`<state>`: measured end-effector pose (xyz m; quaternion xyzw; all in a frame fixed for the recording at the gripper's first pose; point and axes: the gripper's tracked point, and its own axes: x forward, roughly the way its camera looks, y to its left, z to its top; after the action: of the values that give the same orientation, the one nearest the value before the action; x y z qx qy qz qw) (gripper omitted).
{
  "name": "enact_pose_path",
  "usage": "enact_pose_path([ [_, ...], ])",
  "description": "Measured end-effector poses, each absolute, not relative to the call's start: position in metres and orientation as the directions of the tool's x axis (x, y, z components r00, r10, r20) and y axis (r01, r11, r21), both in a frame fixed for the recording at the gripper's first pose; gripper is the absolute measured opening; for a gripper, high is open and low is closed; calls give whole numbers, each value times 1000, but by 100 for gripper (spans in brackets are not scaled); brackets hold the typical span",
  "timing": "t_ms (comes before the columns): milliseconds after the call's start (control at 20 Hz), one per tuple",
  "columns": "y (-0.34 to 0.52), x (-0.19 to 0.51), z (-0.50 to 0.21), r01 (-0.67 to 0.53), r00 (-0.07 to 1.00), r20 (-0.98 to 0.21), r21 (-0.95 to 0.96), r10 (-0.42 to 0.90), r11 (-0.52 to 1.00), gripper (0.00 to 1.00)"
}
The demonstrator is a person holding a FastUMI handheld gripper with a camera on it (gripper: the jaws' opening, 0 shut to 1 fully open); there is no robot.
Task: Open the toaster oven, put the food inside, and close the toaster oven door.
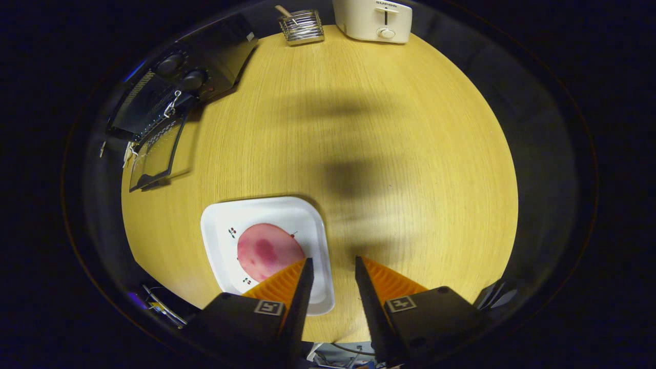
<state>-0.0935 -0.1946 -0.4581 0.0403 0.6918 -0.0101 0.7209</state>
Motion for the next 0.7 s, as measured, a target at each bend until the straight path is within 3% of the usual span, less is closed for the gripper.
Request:
enact_pose_path([
  [100,-194,-96,-464,30,32,-998,57,56,998,34],
  [250,-194,-102,-463,31,4,-996,94,94,995,11],
  [350,-193,-98,-462,52,28,-988,150,149,987,5],
  [700,-195,-103,-432,244,145,-925,379,352,893,5],
])
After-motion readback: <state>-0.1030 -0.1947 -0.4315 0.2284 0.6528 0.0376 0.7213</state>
